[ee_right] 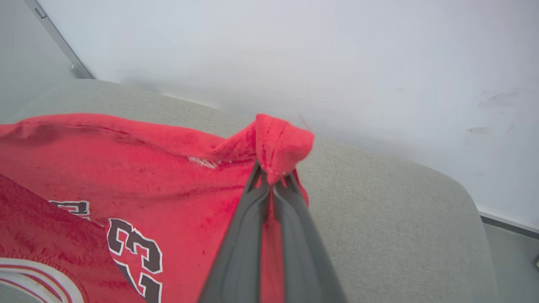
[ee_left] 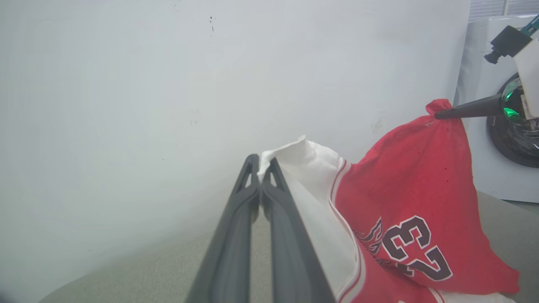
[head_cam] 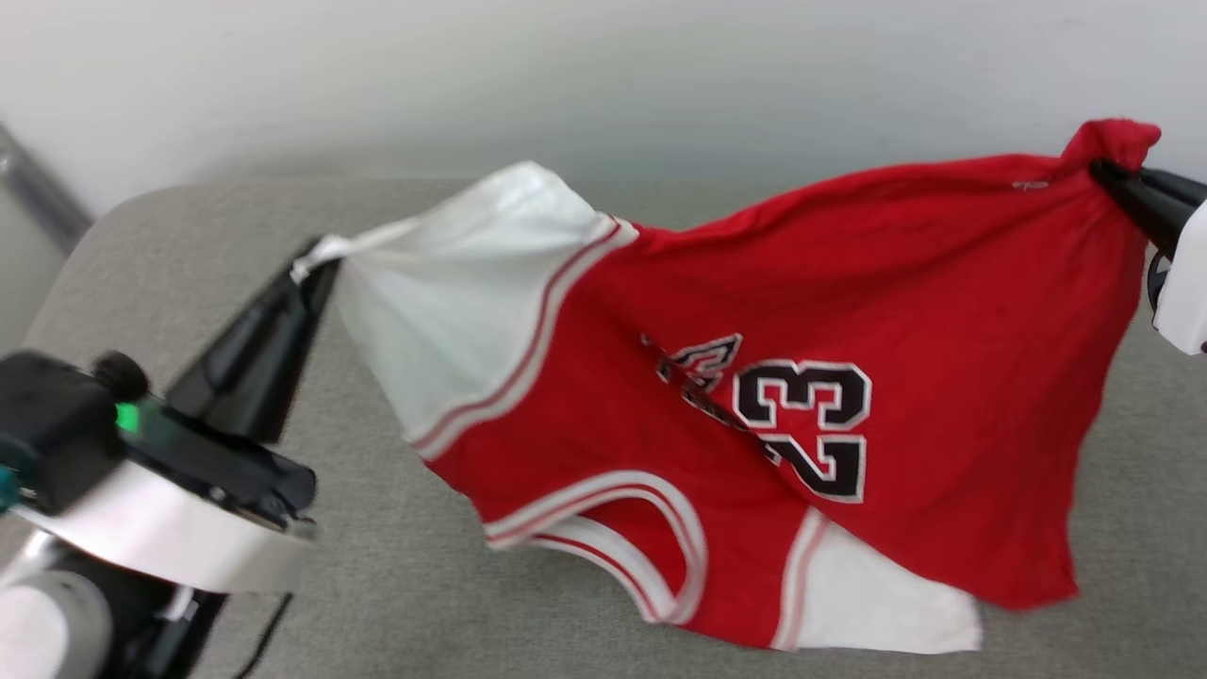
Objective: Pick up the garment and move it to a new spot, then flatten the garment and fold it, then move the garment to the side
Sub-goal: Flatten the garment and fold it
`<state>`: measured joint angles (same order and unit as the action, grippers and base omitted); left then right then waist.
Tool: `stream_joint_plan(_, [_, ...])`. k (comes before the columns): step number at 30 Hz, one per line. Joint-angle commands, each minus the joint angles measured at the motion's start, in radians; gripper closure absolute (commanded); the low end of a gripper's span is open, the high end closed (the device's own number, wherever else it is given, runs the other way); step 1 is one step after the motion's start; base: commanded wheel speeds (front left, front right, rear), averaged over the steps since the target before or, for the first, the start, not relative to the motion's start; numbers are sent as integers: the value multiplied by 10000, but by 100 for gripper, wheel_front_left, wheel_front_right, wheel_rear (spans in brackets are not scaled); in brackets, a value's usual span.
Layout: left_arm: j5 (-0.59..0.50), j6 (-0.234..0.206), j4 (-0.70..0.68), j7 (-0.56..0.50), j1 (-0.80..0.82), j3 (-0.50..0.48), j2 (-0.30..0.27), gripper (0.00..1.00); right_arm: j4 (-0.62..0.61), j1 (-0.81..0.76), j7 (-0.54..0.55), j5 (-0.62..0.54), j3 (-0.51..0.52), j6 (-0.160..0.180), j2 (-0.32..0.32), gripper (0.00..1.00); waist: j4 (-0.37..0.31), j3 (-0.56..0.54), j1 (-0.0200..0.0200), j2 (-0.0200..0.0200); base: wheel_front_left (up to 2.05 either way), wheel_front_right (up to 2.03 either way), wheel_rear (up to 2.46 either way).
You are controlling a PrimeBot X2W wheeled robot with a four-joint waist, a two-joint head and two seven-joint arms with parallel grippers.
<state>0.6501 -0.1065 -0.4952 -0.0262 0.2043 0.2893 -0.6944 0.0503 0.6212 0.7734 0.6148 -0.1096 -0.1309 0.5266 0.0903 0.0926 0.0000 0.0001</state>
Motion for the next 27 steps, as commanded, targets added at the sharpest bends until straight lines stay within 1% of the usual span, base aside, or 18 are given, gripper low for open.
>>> stream_joint_plan(1, [108,-69,-193,39,385,-317,-104,100,-391,-111,-80,-104,108,4,-111,100,-467,-274,0,-1,0,0,0])
stream_joint_plan(7, [81,-239,-614,-120,1562,-1038,-370,100,-1626,-29,-194,-224,343,4,-331,100,-936,-336,0,-1,0,0,0])
stream_joint_plan(12, [31,-358,-622,-163,2640,-1413,-404,100,-2424,287,-503,-347,569,4,-562,100,-1207,-314,0,-1,0,0,0])
stream_joint_plan(14, [-73,-400,-593,-101,3071,-1516,-401,100,-2600,376,-626,-379,666,4,-702,100,-1300,-273,0,-1,0,0,0])
stream_joint_plan(17, [-305,-319,-533,-75,3755,-1516,-485,100,-2822,591,-733,-439,808,4,-820,100,-1405,-92,0,-1,0,0,0])
stream_joint_plan(18, [-305,-319,-533,-75,3755,-1516,-485,100,-2822,591,-733,-439,808,4,-820,100,-1405,-92,0,-1,0,0,0])
stream_joint_plan(21, [-409,-372,-362,-139,4471,-1540,-458,100,-2901,778,-910,-571,927,5,-867,100,-1505,127,0,-1,0,0,0])
stream_joint_plan(27, [-404,-368,239,-364,6034,-1475,-324,100,-3029,1284,-1240,-762,1193,5,-854,100,-1538,926,0,-1,0,0,0])
